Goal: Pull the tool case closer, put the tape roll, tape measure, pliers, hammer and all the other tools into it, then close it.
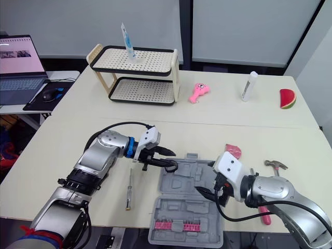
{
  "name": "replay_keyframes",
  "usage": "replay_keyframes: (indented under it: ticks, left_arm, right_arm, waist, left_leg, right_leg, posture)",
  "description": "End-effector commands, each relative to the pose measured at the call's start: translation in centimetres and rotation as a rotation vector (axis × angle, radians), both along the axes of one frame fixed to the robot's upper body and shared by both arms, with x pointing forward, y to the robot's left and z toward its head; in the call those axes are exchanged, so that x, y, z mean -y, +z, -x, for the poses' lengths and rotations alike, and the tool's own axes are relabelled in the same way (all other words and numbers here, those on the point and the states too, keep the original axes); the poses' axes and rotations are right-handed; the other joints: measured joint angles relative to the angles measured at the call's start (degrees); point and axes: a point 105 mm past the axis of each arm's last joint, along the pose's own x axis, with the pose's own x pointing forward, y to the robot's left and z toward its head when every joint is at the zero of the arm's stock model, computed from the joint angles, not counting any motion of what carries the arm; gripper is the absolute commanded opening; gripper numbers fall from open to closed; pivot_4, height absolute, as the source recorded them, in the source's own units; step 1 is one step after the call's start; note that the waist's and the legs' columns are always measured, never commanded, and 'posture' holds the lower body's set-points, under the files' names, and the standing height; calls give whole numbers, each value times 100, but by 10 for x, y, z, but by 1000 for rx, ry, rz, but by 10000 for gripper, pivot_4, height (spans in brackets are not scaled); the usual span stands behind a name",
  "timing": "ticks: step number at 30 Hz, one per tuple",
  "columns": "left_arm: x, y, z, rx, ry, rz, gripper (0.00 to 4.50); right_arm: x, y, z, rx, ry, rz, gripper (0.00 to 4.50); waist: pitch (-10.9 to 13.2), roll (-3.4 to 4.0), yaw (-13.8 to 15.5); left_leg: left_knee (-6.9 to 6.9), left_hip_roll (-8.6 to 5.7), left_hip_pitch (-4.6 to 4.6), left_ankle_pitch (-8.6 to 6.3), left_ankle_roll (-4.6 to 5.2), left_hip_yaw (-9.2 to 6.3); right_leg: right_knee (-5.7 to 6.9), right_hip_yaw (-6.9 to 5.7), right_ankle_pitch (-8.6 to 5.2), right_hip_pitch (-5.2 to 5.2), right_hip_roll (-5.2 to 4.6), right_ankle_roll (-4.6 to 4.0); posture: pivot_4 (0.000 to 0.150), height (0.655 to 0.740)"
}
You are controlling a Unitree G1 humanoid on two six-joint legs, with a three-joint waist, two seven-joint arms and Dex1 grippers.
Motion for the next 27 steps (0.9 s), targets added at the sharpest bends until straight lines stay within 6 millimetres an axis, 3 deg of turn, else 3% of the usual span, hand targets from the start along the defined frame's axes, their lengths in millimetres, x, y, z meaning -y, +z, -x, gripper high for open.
replay_keyframes:
  ticks: [1, 22, 27]
  left_arm:
    - [2, 3, -2, 49, -17, 12, 6798]
    - [5, -52, -14, 79, 15, -79, 6798]
    - [-1, -53, -16, 80, 20, -83, 6798]
  right_arm:
    - [-3, 8, 1, 48, 13, -11, 45000]
    - [-4, 7, 4, 41, 23, -9, 45000]
    - [-4, 7, 5, 42, 30, -5, 45000]
  waist:
    - [0, 0, 4]
    - [0, 0, 9]
    - [-1, 0, 9]
  left_leg:
    - [0, 0, 0, 0, 0, 0]
    - [0, -2, 0, 0, 0, 0]
    - [1, -2, 4, 0, 0, -1]
  right_leg:
    - [0, 0, 0, 0, 0, 0]
    - [-1, -1, 0, 2, 0, 0]
    - [-1, -1, 0, 6, 0, 0]
  posture:
    - [1500, 7350]
    - [1500, 7350]
    - [1500, 7350]
